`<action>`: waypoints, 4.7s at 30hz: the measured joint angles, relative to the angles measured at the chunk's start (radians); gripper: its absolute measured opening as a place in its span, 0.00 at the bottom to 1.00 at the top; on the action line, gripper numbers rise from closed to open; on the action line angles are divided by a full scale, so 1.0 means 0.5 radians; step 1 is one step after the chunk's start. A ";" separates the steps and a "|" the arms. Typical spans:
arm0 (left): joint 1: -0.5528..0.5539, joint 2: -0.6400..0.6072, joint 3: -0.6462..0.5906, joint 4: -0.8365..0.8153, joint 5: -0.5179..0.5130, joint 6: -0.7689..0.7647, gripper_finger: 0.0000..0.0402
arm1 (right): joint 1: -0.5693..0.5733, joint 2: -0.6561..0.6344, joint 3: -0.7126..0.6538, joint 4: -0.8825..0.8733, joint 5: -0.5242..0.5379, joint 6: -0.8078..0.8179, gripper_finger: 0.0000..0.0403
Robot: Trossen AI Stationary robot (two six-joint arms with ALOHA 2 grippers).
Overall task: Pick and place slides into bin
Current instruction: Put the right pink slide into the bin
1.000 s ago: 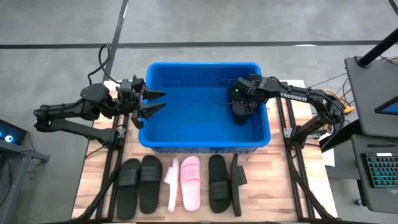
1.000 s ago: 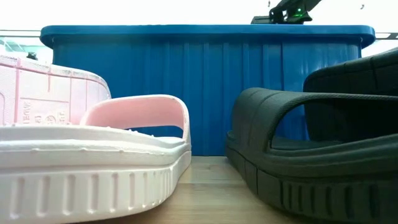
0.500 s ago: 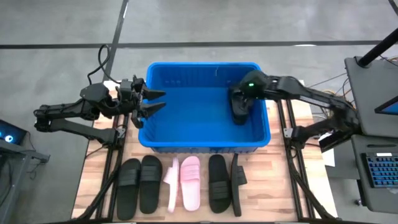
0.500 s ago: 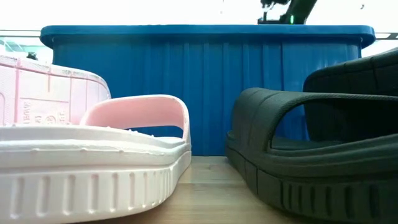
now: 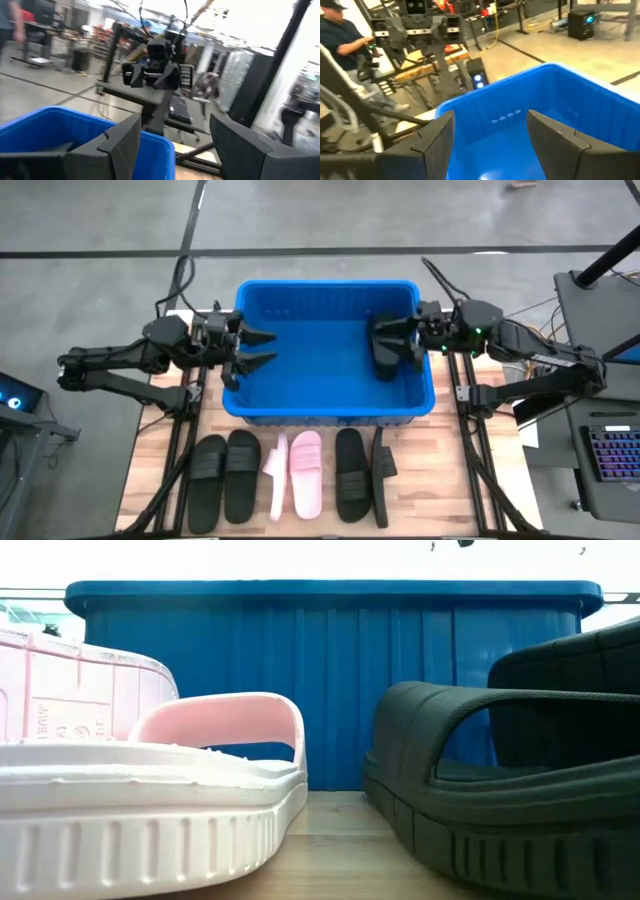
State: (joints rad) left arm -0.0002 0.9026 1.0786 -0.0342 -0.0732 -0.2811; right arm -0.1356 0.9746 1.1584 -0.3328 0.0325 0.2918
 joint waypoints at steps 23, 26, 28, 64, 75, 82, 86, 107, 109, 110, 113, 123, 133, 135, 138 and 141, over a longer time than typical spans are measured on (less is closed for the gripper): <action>-0.199 0.651 0.249 0.252 0.431 -0.562 0.55 | 0.382 -0.241 -0.374 0.465 0.306 -0.198 0.58; -0.314 0.751 0.467 -0.050 0.431 -0.563 0.55 | 0.381 -0.299 -0.374 0.468 0.305 -0.278 0.58; -0.389 0.830 0.641 -0.351 0.393 -0.566 0.55 | 0.381 -0.329 -0.374 0.468 0.305 -0.302 0.58; -0.898 1.875 1.192 -1.809 0.095 -0.662 0.55 | 0.380 -0.399 -0.397 0.298 0.289 -0.345 0.58; -0.950 2.083 1.192 -1.853 -0.194 -0.626 0.55 | 0.380 -0.398 -0.399 0.298 0.289 -0.345 0.58; -1.002 2.178 1.192 -1.903 -0.379 -0.627 0.55 | 0.379 -0.398 -0.399 0.298 0.289 -0.355 0.58; -1.012 2.262 1.192 -1.888 -0.404 -0.614 0.55 | 0.380 -0.398 -0.399 0.298 0.289 -0.360 0.58; -1.020 2.382 1.191 -1.929 -0.607 -0.774 0.42 | 0.380 -0.399 -0.399 0.254 0.289 -0.376 0.58; -1.019 2.382 1.191 -1.926 -0.596 -0.774 0.32 | 0.380 -0.399 -0.399 0.233 0.289 -0.377 0.58; -1.019 2.382 1.191 -1.929 -0.589 -0.774 0.28 | 0.380 -0.399 -0.399 0.228 0.289 -0.376 0.58; -1.019 2.382 1.209 -1.930 -0.522 -0.754 0.13 | 0.380 -0.400 -0.399 0.208 0.289 -0.376 0.58; -1.009 2.321 1.455 -2.006 -0.336 -0.484 0.01 | 0.380 -0.403 -0.399 0.207 0.289 -0.383 0.58; -0.968 2.063 1.592 -2.043 -0.323 -0.415 0.00 | 0.380 -0.410 -0.399 0.209 0.289 -0.398 0.57; -0.966 1.981 1.589 -2.046 -0.321 -0.416 0.00 | 0.379 -0.414 -0.399 0.210 0.289 -0.399 0.57; -0.958 1.854 1.589 -2.029 -0.320 -0.419 0.00 | 0.380 -0.422 -0.399 0.212 0.289 -0.398 0.57; -0.951 1.714 1.589 -1.925 -0.330 -0.419 0.00 | 0.380 -0.432 -0.399 0.215 0.289 -0.396 0.56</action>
State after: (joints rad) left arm -0.4756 1.7599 1.8732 -0.9968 -0.2382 -0.4908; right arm 0.0544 0.7584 0.9588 -0.2252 0.1772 0.0939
